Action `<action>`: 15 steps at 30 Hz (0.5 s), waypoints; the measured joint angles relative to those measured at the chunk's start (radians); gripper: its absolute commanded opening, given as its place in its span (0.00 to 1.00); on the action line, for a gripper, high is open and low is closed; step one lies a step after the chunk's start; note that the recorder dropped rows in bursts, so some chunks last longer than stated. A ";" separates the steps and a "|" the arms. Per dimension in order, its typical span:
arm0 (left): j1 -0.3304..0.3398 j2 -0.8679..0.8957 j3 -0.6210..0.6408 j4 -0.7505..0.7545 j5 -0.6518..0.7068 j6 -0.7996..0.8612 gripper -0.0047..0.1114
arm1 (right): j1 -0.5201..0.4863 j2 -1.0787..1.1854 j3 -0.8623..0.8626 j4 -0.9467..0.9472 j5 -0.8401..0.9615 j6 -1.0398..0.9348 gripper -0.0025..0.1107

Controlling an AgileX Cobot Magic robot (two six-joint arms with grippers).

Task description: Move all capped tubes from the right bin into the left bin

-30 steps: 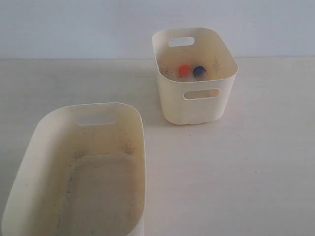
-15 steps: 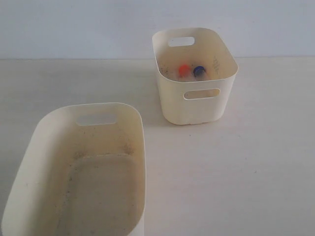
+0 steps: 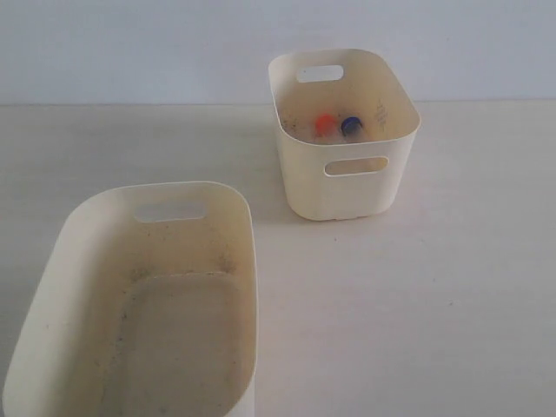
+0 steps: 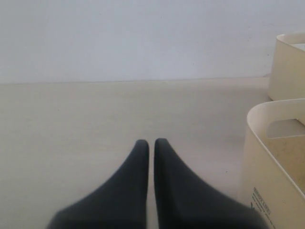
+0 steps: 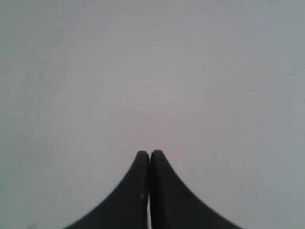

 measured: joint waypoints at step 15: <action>0.000 0.000 0.000 0.000 0.000 0.000 0.08 | 0.000 0.639 -0.187 0.018 0.554 -0.017 0.02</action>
